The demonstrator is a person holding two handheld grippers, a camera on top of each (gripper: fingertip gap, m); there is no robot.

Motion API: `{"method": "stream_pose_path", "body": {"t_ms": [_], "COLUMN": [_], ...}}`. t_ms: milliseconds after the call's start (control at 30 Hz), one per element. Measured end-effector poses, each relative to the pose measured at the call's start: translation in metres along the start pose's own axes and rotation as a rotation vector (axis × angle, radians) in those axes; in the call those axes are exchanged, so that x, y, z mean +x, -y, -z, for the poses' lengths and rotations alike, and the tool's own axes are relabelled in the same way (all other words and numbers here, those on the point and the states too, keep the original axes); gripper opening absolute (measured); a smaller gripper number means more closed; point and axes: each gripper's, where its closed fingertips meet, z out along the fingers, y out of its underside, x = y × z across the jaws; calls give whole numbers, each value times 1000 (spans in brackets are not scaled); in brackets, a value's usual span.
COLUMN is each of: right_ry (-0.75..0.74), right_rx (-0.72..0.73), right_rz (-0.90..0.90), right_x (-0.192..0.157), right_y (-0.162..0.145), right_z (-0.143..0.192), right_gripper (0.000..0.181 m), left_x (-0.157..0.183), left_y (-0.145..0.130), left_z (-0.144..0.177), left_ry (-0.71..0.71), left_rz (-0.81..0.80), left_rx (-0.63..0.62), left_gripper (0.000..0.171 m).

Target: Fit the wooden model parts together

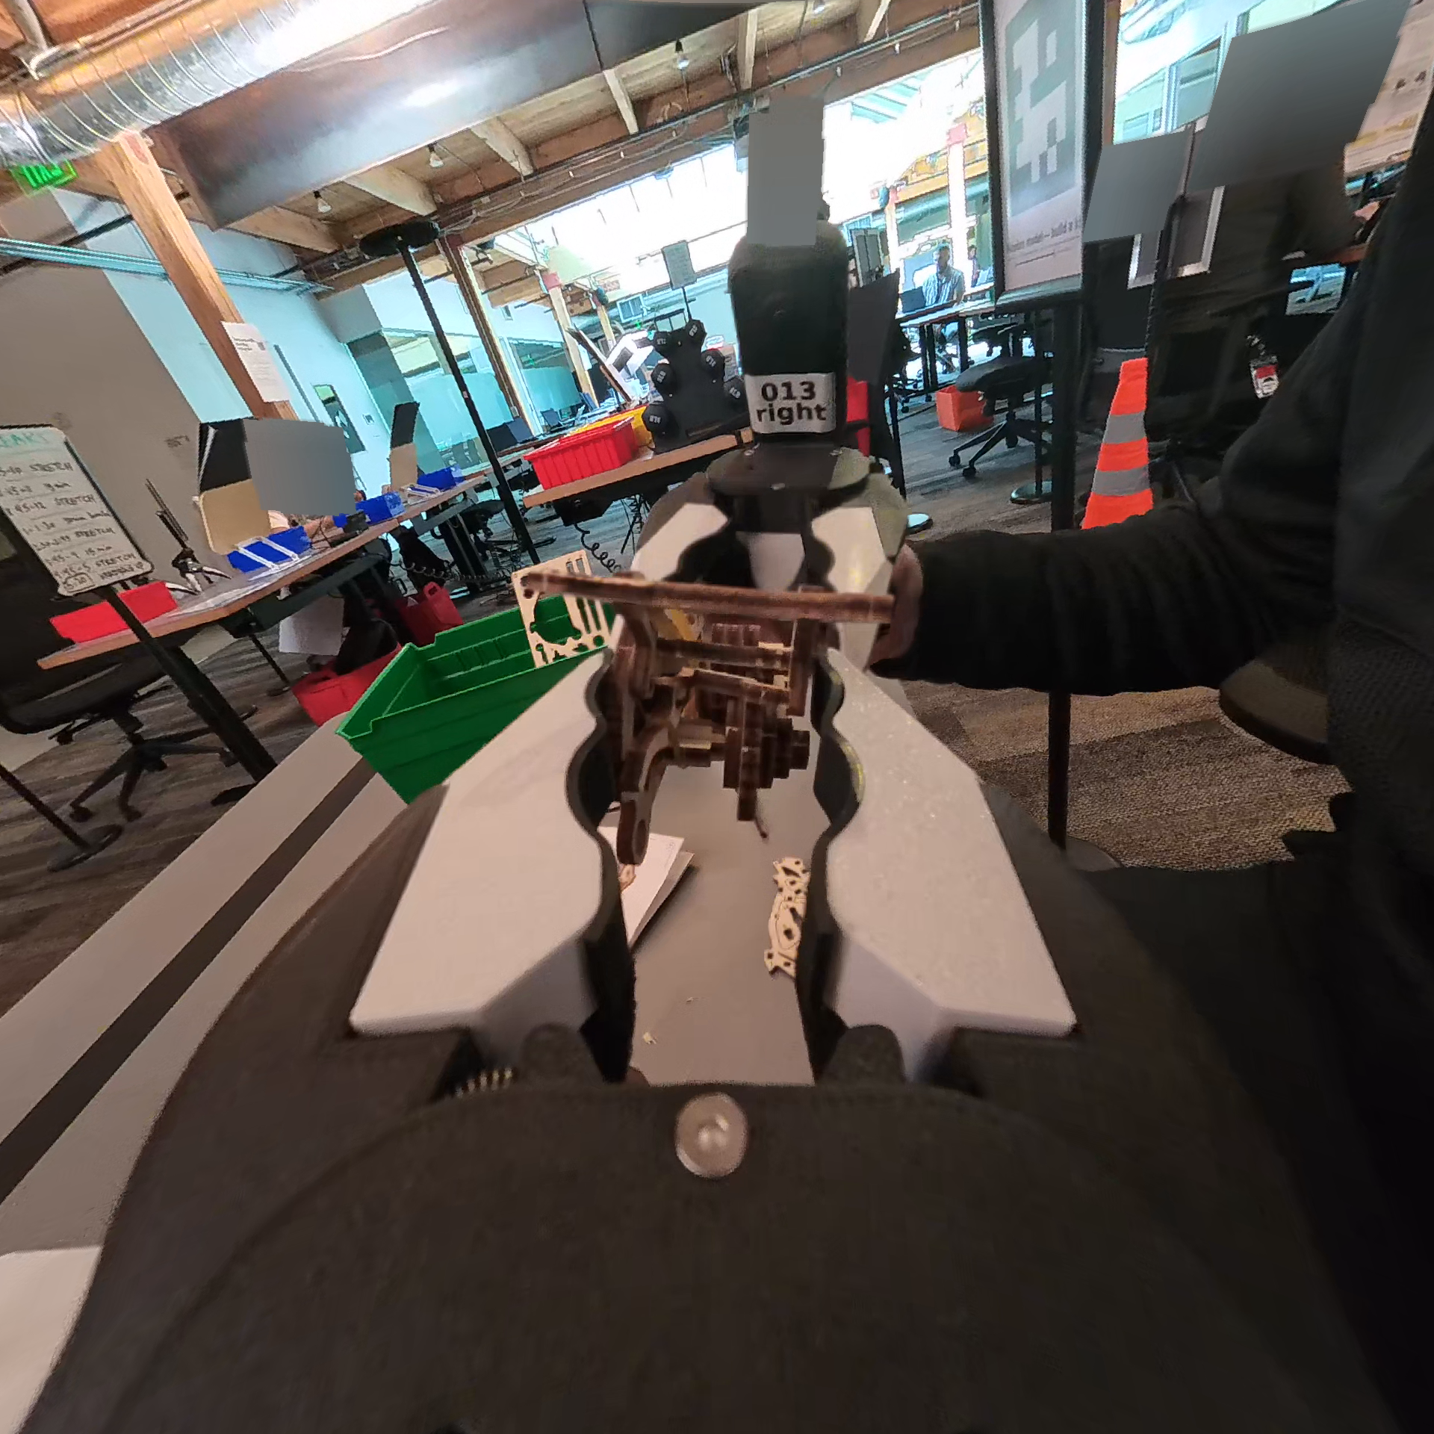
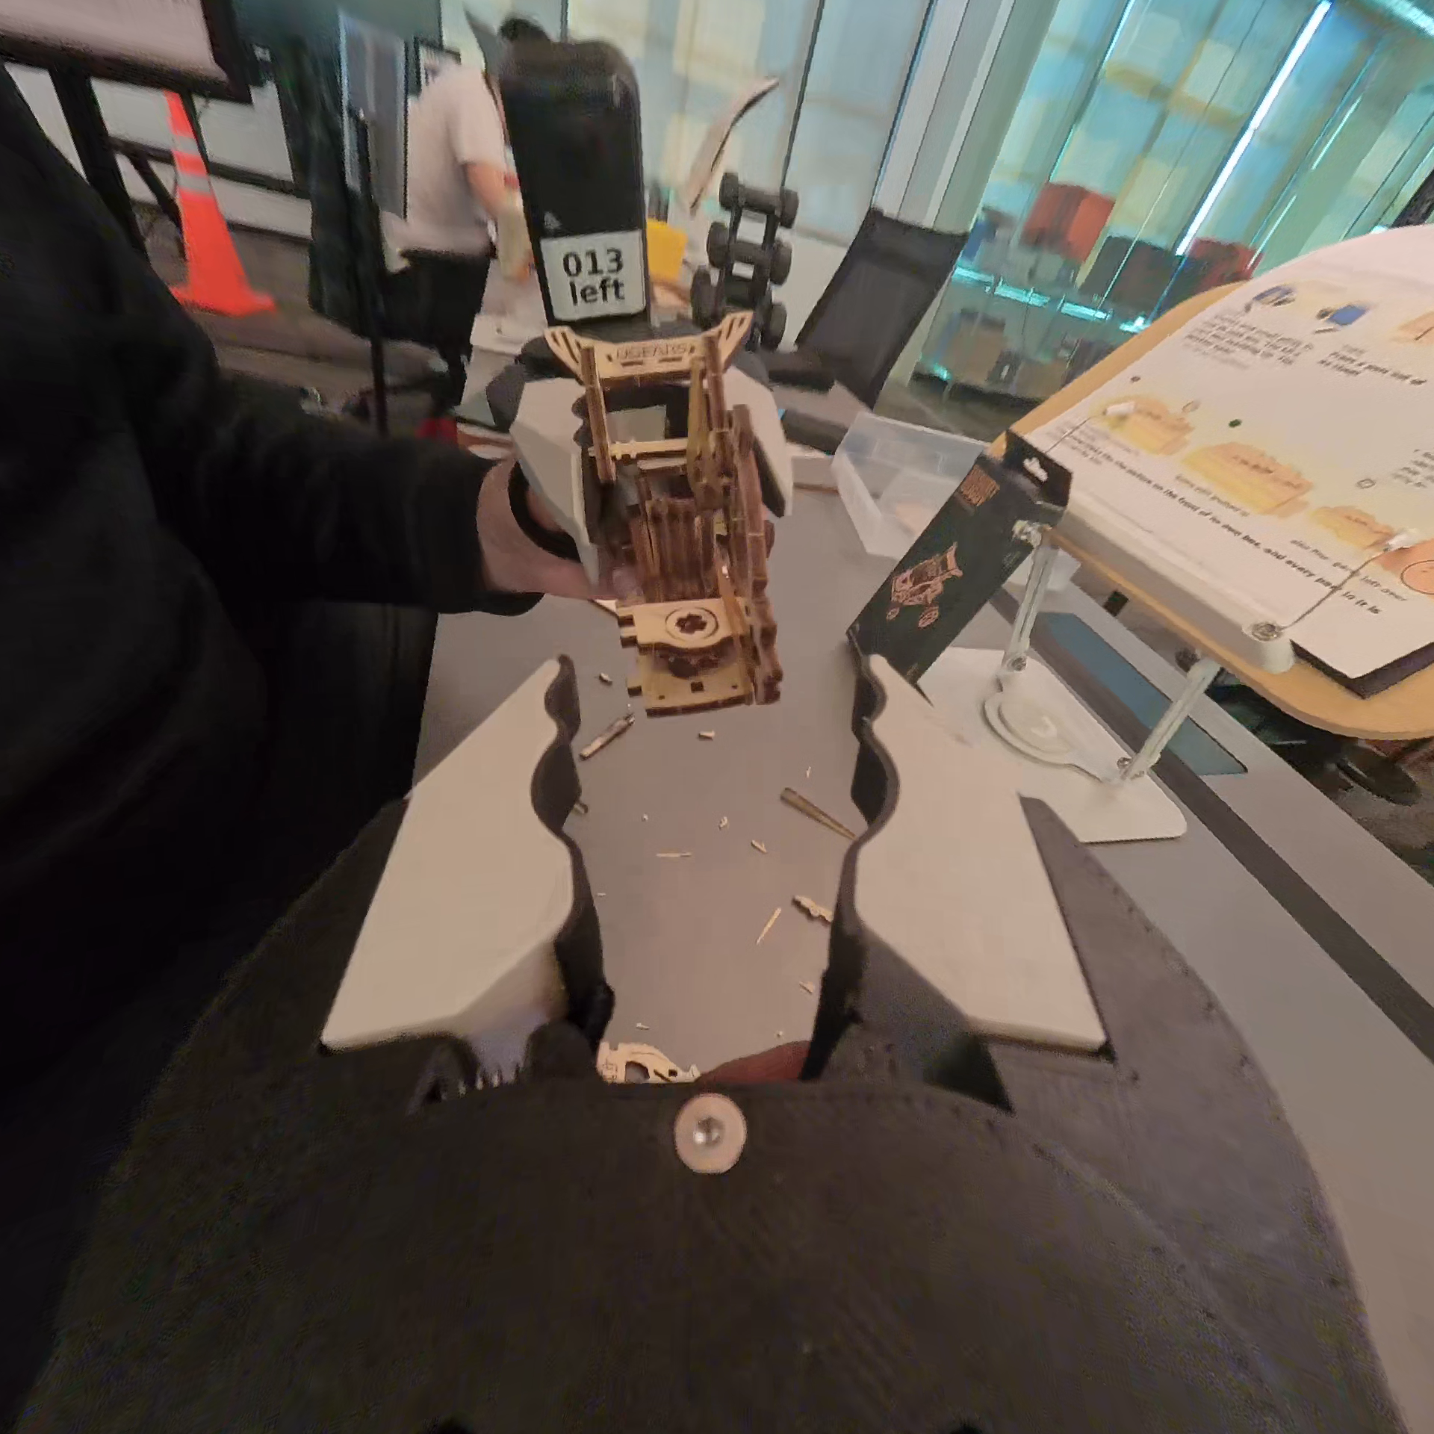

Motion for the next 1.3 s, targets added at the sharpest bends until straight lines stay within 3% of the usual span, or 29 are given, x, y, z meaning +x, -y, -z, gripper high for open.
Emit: {"method": "stream_pose_path", "body": {"t_ms": [200, 500, 667, 733, 833, 1067, 1200, 1300], "right_ry": [-45, -84, -19, 14, 85, 259, 382, 392], "right_rx": [-73, -43, -12, 43, 111, 258, 331, 345], "right_rz": [49, 16, -108, -182, -311, -537, -586, -582], "right_x": [-1, -1, -2, 0, 3, 13, 8, 9], "right_y": [-8, -7, -12, -10, -9, -7, 1, 2], "right_z": [-17, -19, -23, -22, -20, -15, -14, -16], "right_gripper": [42, 39, 39, 39, 39, 38, 39, 39], "left_x": [0, -3, -7, -11, -13, -31, -36, -35], "left_y": [1, 3, -7, -8, -8, -4, -4, -1], "left_z": [-4, -4, -1, 2, 9, 26, 21, 18], "left_ry": [10, 47, 25, 29, 9, -18, 2, 10], "left_rz": [26, 37, 157, 217, 302, 469, 456, 441], "left_rx": [33, 66, 70, 86, 119, 226, 183, 165], "left_gripper": [47, 48, 49, 63, 63, 27, 22, 15]}}
